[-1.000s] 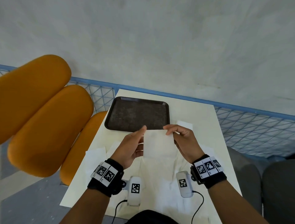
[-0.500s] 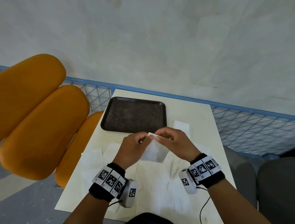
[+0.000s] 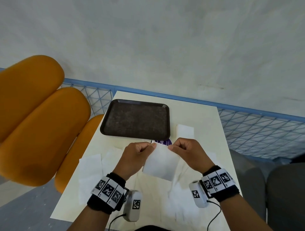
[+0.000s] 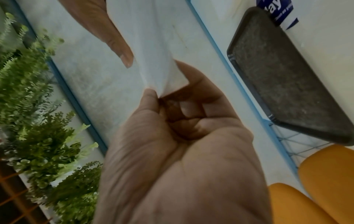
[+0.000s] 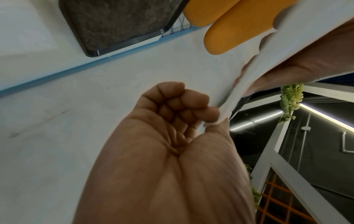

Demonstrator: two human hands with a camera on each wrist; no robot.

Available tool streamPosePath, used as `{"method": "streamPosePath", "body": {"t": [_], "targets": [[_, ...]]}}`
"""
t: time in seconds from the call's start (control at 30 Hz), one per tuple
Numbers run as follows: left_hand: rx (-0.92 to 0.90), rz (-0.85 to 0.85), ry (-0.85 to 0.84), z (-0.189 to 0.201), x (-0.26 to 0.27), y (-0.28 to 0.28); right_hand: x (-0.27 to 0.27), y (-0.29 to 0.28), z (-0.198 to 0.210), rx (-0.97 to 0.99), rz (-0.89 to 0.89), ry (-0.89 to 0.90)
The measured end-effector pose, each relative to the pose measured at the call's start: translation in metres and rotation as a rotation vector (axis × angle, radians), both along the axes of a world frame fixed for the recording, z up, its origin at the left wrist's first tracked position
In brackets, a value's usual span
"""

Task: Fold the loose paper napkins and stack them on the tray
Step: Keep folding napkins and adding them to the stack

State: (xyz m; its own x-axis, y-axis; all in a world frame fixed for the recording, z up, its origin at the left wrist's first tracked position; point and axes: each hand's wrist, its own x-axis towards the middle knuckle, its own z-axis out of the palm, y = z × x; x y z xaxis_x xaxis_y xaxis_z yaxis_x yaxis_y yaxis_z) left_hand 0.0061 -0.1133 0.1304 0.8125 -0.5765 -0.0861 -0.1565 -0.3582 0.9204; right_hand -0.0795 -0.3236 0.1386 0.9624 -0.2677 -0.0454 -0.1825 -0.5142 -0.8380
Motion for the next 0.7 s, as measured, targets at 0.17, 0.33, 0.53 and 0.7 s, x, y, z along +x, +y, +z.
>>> {"method": "streamPosePath", "body": {"t": [0.17, 0.33, 0.53, 0.7], "targets": [[-0.049, -0.003, 0.117, 0.0, -0.005, -0.017, -0.009, -0.013, -0.01, 0.146, -0.129, -0.069], [-0.16, 0.116, 0.311, 0.008, -0.003, -0.039, -0.013, -0.025, -0.017, 0.405, -0.042, -0.034], [-0.125, 0.024, 0.401, 0.003, -0.009, -0.063, -0.015, -0.049, -0.025, 0.501, -0.21, -0.084], [-0.039, 0.094, 0.4, -0.019, -0.014, -0.077, -0.021, -0.065, -0.043, 0.626, -0.214, -0.028]]}}
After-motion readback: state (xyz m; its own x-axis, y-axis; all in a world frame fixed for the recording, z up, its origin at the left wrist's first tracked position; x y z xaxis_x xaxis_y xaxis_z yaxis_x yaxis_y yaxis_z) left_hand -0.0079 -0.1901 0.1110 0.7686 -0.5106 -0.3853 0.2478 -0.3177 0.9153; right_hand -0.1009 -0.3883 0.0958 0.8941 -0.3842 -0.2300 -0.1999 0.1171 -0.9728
